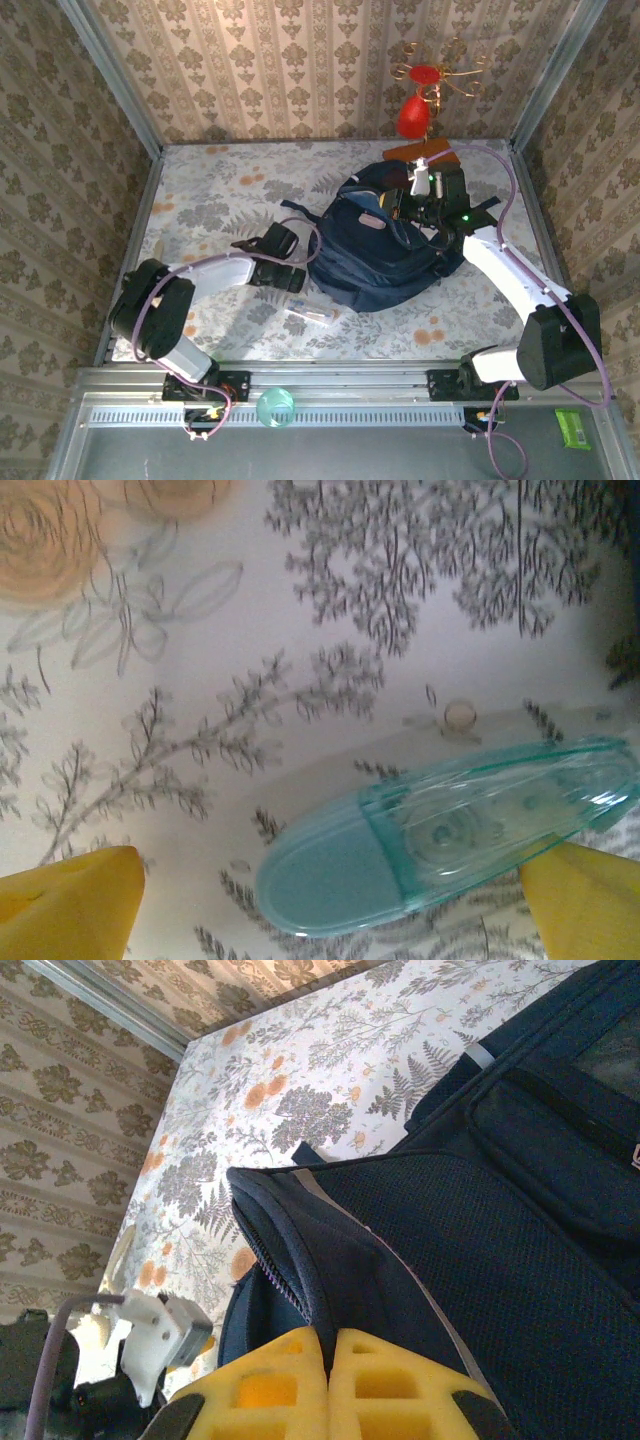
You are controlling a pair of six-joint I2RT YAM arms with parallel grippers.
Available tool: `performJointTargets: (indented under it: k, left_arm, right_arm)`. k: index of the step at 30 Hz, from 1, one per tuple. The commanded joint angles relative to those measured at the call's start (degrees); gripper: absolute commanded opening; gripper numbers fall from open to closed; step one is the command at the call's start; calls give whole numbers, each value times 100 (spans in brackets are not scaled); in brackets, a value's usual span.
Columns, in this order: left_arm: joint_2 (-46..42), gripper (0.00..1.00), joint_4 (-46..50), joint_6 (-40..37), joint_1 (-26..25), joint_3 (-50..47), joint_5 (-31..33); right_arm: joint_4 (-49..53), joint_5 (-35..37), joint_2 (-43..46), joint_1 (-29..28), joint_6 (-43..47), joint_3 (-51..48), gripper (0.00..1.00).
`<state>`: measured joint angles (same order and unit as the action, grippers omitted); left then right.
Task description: Pack the student bag
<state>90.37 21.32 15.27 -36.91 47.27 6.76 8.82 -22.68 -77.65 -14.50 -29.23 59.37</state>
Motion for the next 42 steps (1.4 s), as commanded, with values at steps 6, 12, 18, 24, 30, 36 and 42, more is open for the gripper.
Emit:
performJointTargets:
  k: [6,12,18,24,30,36,42]
  left_arm:
    - [623,85,-237,-419,270,531,-582]
    - [803,59,-357,-393,412,551,-955]
    - [414,34,-469,-109,425,175,-797]
    - [-667,24,-701,218,307,-24,-600]
    - [-1586,24,-2020,1542,-142,107,-1218]
    - [-994,23,-3476,3327,-671,564,-1020]
    - [21,27,-4956,4667,-1110,899,-873]
  right_arm:
    - [-330,-55,-49,40,-59,-20,0]
    - [-363,-81,-84,40,-81,-31,0]
    - [-412,-53,-88,39,-87,-87,0]
    - [-425,-88,-143,37,-117,-38,0]
    - [-415,-101,-143,30,-147,47,0]
    - [-641,-132,-154,-31,-369,26,0]
    - [-827,-28,-136,-148,-513,-57,0]
